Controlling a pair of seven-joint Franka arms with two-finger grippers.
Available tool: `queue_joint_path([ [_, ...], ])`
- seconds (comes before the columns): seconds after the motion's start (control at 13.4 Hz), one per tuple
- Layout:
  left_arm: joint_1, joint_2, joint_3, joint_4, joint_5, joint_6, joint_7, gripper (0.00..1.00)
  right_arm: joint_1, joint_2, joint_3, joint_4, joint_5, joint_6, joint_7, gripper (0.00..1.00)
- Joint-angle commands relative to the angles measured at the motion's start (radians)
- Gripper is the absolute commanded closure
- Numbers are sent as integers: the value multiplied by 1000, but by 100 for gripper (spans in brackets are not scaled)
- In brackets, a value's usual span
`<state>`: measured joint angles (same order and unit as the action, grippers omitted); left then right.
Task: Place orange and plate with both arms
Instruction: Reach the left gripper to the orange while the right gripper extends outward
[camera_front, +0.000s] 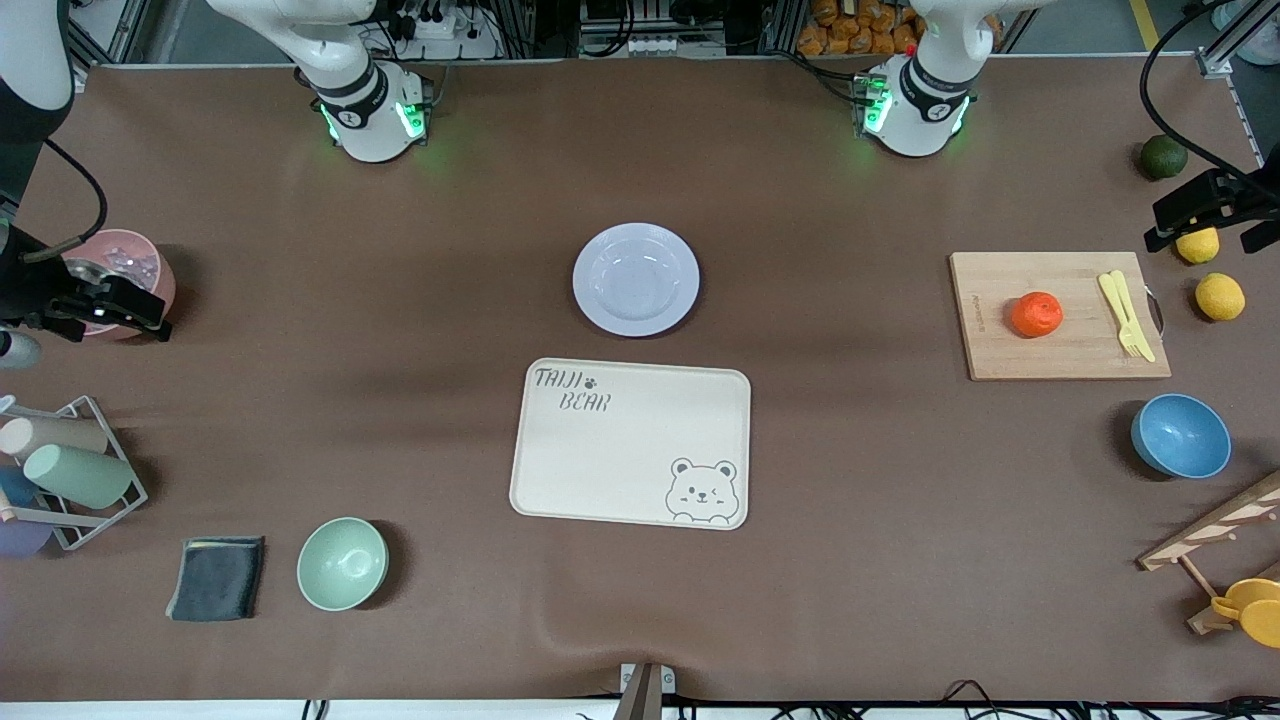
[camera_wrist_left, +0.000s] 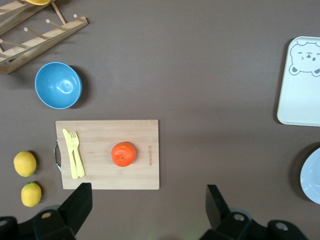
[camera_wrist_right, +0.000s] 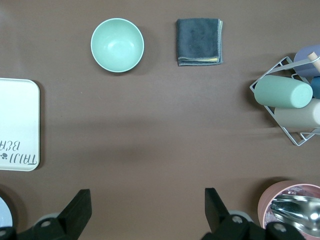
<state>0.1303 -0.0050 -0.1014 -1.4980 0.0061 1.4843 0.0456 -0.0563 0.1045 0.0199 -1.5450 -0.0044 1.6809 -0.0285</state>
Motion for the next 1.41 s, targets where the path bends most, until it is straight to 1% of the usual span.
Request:
queue_joint_path([
  [0.0,-1,-1,-3,16,31,-1,20,0,0,-11,3,18,-19,2,4,0],
  [0.22,3,8,5,24,37,-2,20,0,-3,-14,3,39,-17,2,4,0],
  [0.3,6,10,5,22,61,-2,23,0,-10,-12,2,37,-10,2,4,0],
  [0.45,29,26,5,-14,101,-2,28,0,-5,-9,2,37,-19,-1,-2,0],
  [0.52,70,40,5,-42,103,1,34,0,-5,-9,2,37,-23,-6,-16,0],
  [0.6,92,42,5,-97,103,37,36,0,-7,-6,2,32,-23,-3,-31,0],
  [0.67,106,31,6,-176,103,101,39,0,-8,1,2,31,-22,-6,-40,0],
  [0.74,141,23,2,-251,103,161,40,0,-1,3,2,23,-22,-7,-31,0],
  [0.97,164,17,2,-430,103,315,40,0,9,30,5,14,-5,-9,-31,0],
  [1.04,182,16,0,-485,101,361,40,0,9,32,6,3,26,-10,-28,0],
  [1.19,189,13,-1,-592,100,437,39,0,6,37,3,-56,151,-1,-30,0],
  [1.34,193,16,0,-697,100,549,39,0,19,58,5,-61,170,-18,-25,0],
])
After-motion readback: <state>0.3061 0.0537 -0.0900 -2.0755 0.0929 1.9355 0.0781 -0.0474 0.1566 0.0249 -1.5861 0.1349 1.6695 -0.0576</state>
